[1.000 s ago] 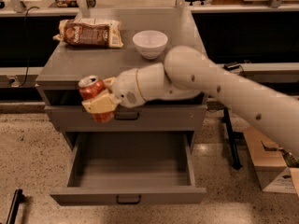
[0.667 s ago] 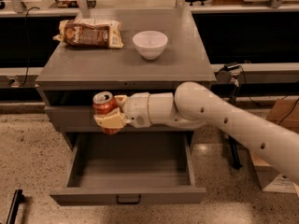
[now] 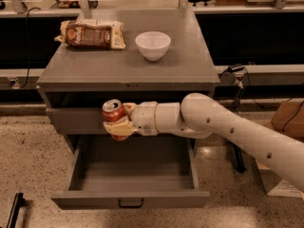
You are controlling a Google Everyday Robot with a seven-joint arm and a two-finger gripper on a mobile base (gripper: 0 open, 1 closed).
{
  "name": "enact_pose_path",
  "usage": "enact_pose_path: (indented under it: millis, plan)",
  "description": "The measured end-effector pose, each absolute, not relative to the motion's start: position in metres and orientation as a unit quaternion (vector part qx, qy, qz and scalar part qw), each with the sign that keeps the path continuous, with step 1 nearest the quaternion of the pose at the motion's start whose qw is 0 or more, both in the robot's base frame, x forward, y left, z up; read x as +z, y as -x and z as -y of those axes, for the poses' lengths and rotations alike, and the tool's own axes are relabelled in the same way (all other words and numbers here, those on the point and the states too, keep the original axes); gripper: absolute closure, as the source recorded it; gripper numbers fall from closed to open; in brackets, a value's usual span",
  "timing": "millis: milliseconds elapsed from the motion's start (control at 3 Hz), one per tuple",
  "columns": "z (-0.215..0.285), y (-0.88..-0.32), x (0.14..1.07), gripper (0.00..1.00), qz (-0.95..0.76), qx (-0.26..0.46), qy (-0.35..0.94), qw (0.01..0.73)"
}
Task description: Place coke can into middle drawer
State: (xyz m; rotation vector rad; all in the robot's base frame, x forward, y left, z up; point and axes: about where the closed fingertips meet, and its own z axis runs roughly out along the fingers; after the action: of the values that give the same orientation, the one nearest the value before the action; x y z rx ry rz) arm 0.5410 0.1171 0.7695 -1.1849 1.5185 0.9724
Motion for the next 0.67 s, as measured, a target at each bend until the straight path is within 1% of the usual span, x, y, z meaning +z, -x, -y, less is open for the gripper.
enact_pose_path:
  millis: [333, 667]
  plan:
    - [-0.095, -0.54, 0.724, 1.0, -0.631, 0.367, 0.474, 0.492]
    - [-0.076, -0.539, 0.68, 1.0, -0.605, 0.35, 0.479, 0.531]
